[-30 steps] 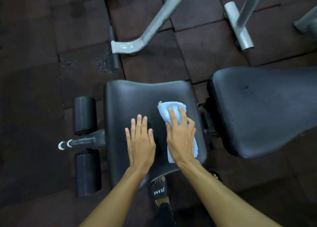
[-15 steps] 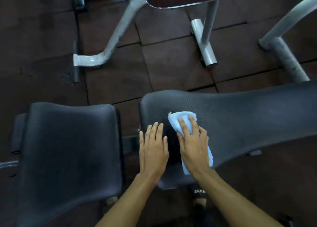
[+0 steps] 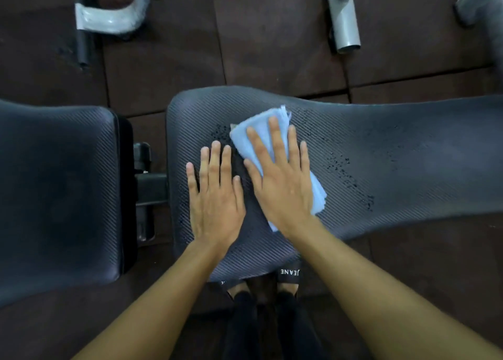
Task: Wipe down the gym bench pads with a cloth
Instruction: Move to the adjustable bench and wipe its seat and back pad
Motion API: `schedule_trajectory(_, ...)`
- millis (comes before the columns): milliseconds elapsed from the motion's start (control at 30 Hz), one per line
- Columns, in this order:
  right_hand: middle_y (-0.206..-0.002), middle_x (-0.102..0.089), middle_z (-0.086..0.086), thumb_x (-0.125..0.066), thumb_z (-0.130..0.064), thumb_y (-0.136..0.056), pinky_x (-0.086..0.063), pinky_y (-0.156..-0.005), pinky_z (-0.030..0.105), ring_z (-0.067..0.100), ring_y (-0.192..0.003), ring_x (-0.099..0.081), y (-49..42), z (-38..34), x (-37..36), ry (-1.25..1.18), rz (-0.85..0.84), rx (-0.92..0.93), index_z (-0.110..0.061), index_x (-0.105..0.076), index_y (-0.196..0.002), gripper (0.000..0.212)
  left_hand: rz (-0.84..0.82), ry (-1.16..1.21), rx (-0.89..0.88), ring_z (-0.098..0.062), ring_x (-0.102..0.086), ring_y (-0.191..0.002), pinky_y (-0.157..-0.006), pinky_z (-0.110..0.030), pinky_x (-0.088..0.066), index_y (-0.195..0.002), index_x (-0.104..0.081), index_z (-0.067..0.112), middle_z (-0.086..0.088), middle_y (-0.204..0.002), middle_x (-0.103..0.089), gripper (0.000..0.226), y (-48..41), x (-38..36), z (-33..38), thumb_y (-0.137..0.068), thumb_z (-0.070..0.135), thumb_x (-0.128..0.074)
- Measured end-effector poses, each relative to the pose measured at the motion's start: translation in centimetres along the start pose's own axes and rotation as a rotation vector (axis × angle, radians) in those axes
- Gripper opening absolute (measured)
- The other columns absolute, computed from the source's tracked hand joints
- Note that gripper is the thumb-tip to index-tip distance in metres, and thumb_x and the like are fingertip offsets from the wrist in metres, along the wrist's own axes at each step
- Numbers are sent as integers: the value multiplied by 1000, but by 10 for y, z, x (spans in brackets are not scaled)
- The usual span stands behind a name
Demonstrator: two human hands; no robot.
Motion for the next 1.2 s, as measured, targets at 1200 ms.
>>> schedule_trajectory(1200,-165,-10,-3,-30,-44,-104,-20,-118,44,29,-150,-12,61,35,16,-14,-13,-269,-37,-21,-154,51,64,58,-14,-19,-9,-151,-123,-48,-9,-154,-21,9,-4,-163,-17,55,1,-1,-2,-104,29,-27)
Point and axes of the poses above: each hand's wrist, its own y-axis away from the middle knuckle, its own x-axis out of the back of the hand, z = x × y, the point moved 2 cm from there along -y, towards the middle knuckle
